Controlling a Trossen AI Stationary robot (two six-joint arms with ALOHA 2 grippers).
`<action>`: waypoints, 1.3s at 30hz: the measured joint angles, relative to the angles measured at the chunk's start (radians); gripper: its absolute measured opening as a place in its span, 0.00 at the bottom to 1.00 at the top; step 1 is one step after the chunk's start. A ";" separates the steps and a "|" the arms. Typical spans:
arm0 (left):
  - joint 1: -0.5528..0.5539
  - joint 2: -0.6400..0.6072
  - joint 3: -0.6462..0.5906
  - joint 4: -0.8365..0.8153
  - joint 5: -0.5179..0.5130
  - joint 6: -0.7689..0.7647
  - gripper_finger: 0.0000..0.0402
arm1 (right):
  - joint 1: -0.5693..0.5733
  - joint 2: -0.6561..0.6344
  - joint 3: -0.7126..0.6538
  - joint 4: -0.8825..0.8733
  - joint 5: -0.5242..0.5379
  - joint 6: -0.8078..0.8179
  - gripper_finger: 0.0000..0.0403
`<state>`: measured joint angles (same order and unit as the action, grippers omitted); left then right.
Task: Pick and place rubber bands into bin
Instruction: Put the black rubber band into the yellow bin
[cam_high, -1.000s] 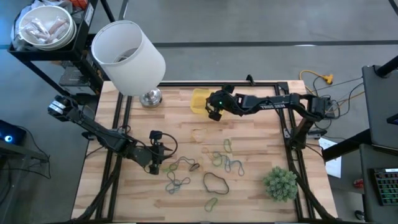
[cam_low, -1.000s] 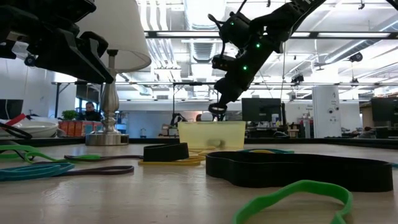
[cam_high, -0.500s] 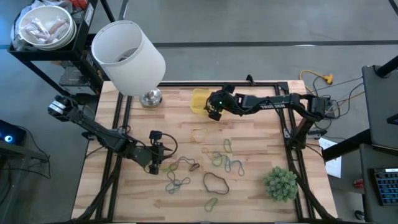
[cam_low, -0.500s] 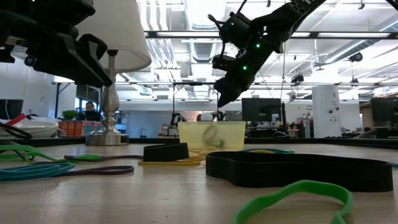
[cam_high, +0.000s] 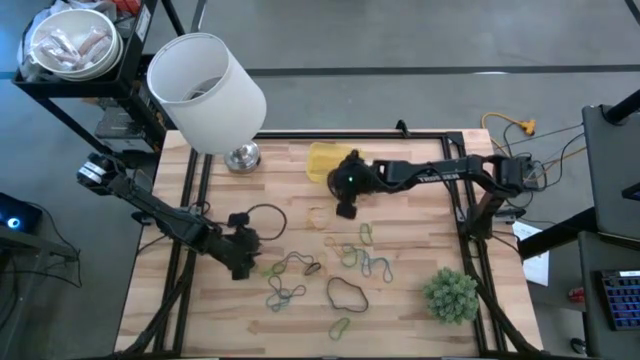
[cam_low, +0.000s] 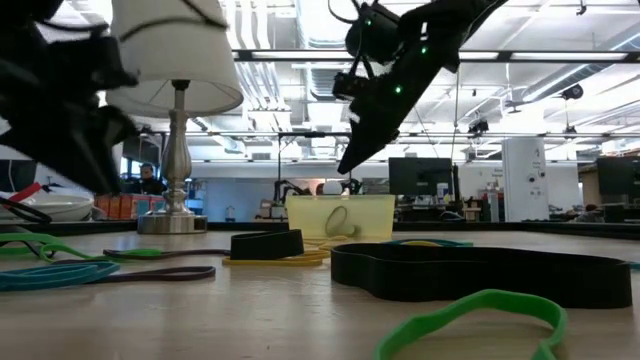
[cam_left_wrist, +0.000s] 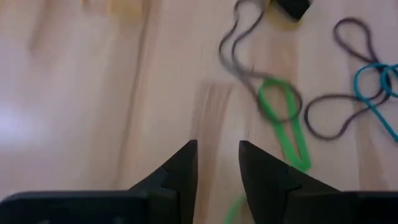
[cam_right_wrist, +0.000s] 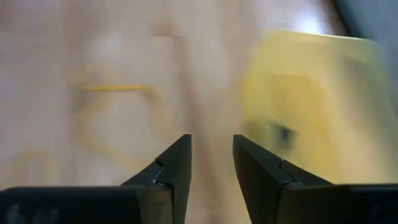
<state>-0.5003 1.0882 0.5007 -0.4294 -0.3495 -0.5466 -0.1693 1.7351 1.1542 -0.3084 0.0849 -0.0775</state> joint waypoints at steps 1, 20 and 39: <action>0.000 0.000 -0.001 -0.021 0.015 -0.036 0.25 | 0.019 0.000 0.000 -0.005 -0.017 -0.005 0.27; -0.114 0.053 -0.017 -0.024 0.127 -0.322 0.25 | 0.294 0.000 0.000 -0.055 -0.033 -0.001 0.21; -0.149 0.137 -0.009 -0.033 0.149 -0.390 0.11 | 0.302 0.000 0.000 -0.053 -0.030 0.018 0.18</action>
<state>-0.6491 1.2247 0.4915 -0.4629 -0.2001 -0.9368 0.1329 1.7351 1.1542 -0.3614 0.0546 -0.0591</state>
